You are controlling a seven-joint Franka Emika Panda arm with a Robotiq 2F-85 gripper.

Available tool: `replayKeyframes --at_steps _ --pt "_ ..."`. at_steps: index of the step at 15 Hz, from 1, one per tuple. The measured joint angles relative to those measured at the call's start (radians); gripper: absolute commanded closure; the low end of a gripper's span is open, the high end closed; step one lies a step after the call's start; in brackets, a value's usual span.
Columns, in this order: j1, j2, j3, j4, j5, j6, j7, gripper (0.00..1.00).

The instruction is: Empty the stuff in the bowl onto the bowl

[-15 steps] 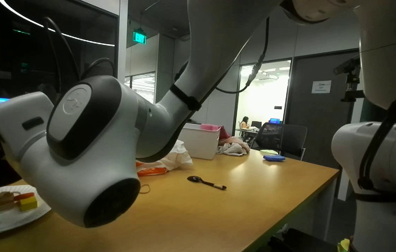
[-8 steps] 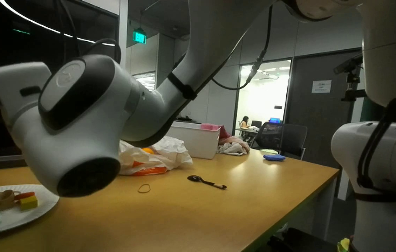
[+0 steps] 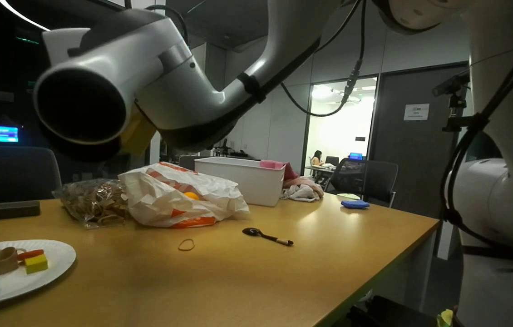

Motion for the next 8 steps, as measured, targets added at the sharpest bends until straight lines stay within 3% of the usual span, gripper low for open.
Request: replayKeyframes --at_steps 4,8 --pt "-0.087 -0.058 0.120 0.022 0.317 0.031 -0.193 0.92" --pt "-0.125 -0.078 0.165 0.040 0.616 0.018 -0.347 0.92"
